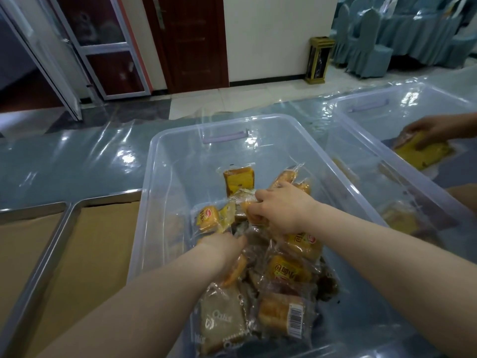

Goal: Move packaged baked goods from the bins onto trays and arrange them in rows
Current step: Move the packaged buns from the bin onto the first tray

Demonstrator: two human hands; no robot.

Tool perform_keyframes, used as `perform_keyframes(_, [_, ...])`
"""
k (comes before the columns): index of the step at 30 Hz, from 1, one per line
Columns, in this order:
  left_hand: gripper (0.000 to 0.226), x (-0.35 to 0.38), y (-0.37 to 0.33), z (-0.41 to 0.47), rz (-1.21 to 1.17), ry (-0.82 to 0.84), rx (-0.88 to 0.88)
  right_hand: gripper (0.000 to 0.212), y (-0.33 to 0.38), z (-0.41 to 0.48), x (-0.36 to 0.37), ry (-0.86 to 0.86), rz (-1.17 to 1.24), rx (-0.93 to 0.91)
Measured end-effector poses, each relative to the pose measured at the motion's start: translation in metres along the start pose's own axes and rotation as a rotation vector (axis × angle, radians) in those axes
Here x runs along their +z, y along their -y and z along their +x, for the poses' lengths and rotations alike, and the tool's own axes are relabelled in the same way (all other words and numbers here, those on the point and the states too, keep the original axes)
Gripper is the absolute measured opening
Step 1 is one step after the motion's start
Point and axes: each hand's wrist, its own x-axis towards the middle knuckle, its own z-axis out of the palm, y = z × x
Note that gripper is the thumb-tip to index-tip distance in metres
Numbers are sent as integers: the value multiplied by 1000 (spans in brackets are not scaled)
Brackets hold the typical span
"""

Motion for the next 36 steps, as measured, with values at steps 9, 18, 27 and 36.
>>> perform_keyframes(9, [59, -53, 21, -40, -5, -654, -187, 32, -15, -8, -27, -266, 254, 212])
perform_keyframes(18, [63, -79, 116, -136, -137, -1122, -288, 33, 25, 9, -115, -597, 369, 236])
perform_keyframes(27, [74, 24, 237, -289, -307, -1179, -451, 34, 190, 81, -223, -741, 423, 92])
perform_keyframes(36, [78, 208, 361, -439, -434, -1114, -697, 28, 436, 206, -263, -628, 415, -196])
